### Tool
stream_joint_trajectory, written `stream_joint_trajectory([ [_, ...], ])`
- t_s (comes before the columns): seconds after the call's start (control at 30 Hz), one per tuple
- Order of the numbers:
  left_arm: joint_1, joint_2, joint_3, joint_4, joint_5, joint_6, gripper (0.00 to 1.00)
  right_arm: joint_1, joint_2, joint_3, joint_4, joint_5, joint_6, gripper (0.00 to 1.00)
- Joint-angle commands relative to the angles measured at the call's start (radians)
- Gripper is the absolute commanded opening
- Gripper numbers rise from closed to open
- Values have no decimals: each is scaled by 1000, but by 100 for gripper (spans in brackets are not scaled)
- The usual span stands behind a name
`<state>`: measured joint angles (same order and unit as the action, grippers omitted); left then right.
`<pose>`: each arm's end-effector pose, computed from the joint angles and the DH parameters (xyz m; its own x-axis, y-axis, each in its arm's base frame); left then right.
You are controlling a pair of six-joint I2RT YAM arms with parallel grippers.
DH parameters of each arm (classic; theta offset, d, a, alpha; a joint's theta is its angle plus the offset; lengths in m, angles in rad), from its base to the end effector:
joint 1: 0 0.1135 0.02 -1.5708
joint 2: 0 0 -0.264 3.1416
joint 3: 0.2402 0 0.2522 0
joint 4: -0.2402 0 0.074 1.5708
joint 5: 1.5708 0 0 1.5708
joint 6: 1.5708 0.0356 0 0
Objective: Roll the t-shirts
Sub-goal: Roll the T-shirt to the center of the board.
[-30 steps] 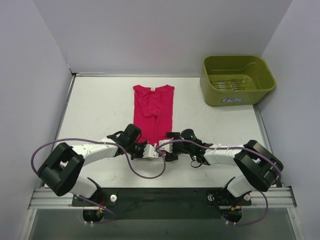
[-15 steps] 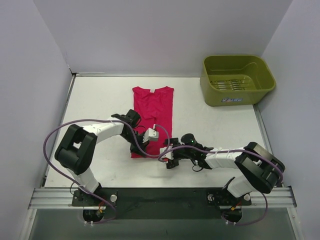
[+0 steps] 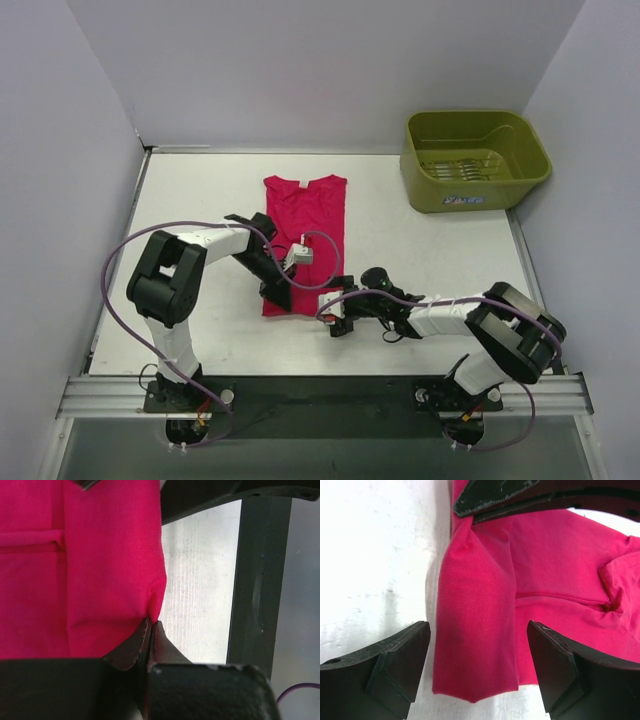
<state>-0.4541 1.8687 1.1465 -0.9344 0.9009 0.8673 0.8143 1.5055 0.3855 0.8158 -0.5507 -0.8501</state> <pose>0.2688 -0.1623 0.1532 -0.4175 0.7307 -0.5402 0.8199 0.0467 -0.5706 0.1670 0.2041 0.1513 0.5874 -0.3104 -0.7474 -0.7896 -0.0173 -0.6134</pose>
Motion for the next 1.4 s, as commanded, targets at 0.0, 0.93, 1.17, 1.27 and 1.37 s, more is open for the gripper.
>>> stream_joint_trajectory([
  [0.0,17,18,42,-32,72,-31,0,9,-85,39,-61,-84,62,80],
  [0.93,106,81,70,-202,185,36,0,54,82,203,-225,46,82,24],
  [1.17,196,-87,-1,64,75,-279,30,-18,71,354,-564,-159,91,1],
  [1.27,226,-227,-31,205,-23,-406,35,-55,131,493,-797,-270,98,1],
  [1.37,238,-357,-63,313,-135,-479,50,-93,212,626,-1010,-353,92,1],
])
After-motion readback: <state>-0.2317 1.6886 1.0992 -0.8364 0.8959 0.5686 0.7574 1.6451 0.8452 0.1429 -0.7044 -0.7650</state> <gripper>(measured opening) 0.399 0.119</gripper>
